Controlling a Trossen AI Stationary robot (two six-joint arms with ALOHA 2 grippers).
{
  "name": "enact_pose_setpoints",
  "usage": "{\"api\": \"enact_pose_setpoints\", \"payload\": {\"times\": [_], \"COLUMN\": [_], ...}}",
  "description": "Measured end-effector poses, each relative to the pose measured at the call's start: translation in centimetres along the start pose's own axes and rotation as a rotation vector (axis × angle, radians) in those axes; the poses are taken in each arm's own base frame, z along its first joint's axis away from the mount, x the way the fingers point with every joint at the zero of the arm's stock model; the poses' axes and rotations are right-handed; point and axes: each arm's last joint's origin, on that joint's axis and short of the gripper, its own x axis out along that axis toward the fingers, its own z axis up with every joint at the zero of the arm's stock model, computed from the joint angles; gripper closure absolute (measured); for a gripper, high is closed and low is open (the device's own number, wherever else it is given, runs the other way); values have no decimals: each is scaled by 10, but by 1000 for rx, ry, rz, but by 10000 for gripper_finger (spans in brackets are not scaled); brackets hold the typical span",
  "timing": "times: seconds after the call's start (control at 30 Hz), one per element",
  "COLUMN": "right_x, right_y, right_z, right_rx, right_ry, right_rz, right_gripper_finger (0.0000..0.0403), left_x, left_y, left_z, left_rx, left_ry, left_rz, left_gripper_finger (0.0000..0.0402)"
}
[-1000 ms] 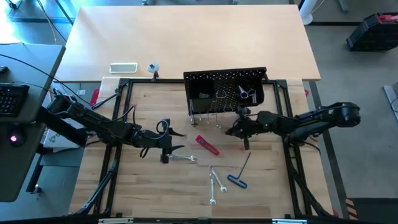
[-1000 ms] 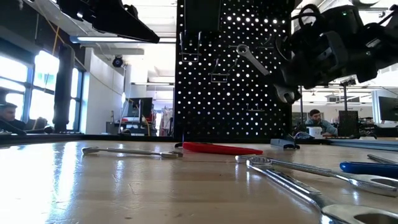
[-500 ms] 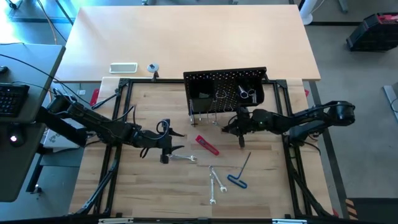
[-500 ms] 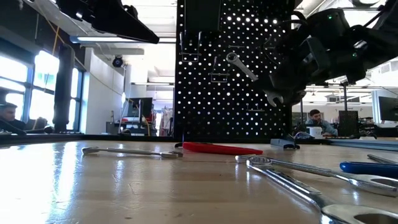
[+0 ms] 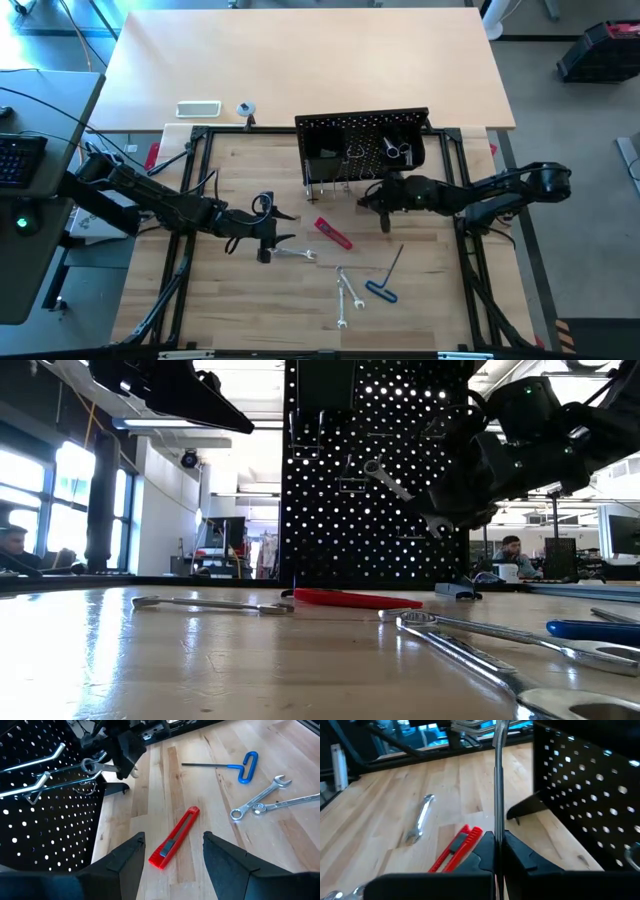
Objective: Hang tools onto peg board
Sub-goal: Hang the wrench on the peg board
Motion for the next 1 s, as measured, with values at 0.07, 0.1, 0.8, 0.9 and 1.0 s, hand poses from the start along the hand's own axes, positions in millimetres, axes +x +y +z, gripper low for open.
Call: {"api": "enact_pose_setpoints", "payload": {"times": [0.07, 0.1, 0.8, 0.9, 1.0], "right_x": [0, 0, 0, 0, 0], "right_y": [-1, -1, -3, -1, 3], "right_z": [0, 0, -1, -1, -2], "right_rx": [11, 17, 96, 105, 102], "right_ry": [-1, -1, -5, -2, 2], "right_rz": [-18, -23, -114, -90, -71], "right_gripper_finger": [396, 395, 283, 277, 276], "left_x": [0, 0, 48, 58, 64], "left_y": [0, 0, -43, -48, -52], "left_z": [0, 0, -60, -68, -74], "left_rx": [0, 0, -1, 5, 7], "left_ry": [0, 0, 425, 449, 461], "left_rz": [0, 0, -365, -368, -373], "left_gripper_finger": [213, 213, 213, 213, 213]}}
